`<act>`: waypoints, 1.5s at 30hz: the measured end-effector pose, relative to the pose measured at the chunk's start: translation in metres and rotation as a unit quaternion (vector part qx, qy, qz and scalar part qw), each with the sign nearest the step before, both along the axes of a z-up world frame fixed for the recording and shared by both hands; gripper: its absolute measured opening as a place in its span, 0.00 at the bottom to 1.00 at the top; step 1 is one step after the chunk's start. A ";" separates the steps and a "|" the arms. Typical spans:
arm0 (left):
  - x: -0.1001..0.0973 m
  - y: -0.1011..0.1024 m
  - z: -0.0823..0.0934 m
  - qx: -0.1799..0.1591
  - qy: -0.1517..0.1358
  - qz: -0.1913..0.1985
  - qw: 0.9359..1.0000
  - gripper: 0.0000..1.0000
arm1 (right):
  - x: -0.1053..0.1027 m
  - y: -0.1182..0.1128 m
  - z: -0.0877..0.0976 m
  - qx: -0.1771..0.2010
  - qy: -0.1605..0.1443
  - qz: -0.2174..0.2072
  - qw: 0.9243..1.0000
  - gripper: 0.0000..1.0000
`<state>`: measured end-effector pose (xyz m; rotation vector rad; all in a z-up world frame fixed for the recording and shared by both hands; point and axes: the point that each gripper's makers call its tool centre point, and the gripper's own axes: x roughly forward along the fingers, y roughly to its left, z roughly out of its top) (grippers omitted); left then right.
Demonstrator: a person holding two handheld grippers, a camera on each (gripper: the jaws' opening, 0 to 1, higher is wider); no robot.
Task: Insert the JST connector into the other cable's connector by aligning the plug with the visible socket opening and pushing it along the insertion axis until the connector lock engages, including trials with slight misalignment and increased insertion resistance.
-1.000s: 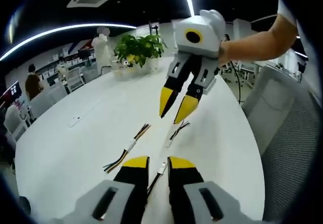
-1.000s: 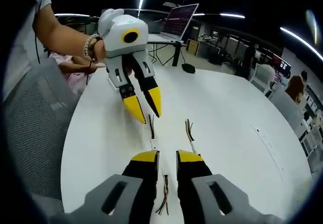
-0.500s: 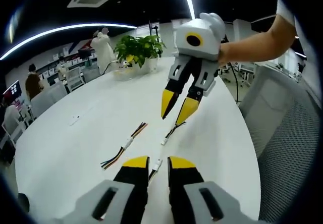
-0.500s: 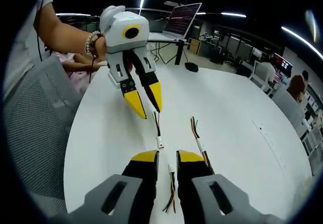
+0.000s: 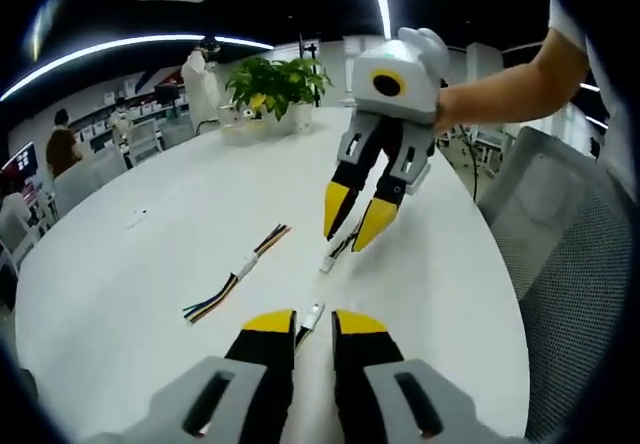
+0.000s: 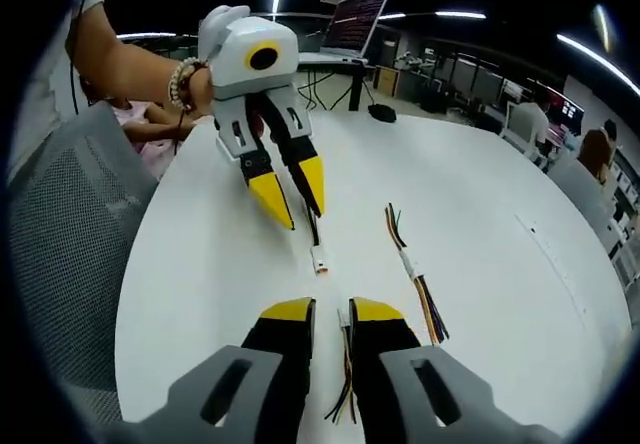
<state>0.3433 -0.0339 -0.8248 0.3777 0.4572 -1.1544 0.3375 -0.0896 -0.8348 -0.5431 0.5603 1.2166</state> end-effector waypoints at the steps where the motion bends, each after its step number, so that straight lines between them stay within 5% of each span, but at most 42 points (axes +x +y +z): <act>1: 0.001 -0.001 -0.003 0.000 0.004 0.000 1.000 0.08 | 0.001 -0.001 -0.002 -0.001 0.002 -0.001 1.000 0.11; 19: 0.007 -0.007 -0.025 0.001 0.023 -0.012 1.000 0.07 | 0.010 -0.008 -0.025 0.004 0.024 -0.019 1.000 0.08; 45: 0.010 -0.011 -0.031 -0.006 0.024 -0.019 0.999 0.01 | 0.010 0.000 -0.019 0.013 0.013 -0.010 1.000 0.04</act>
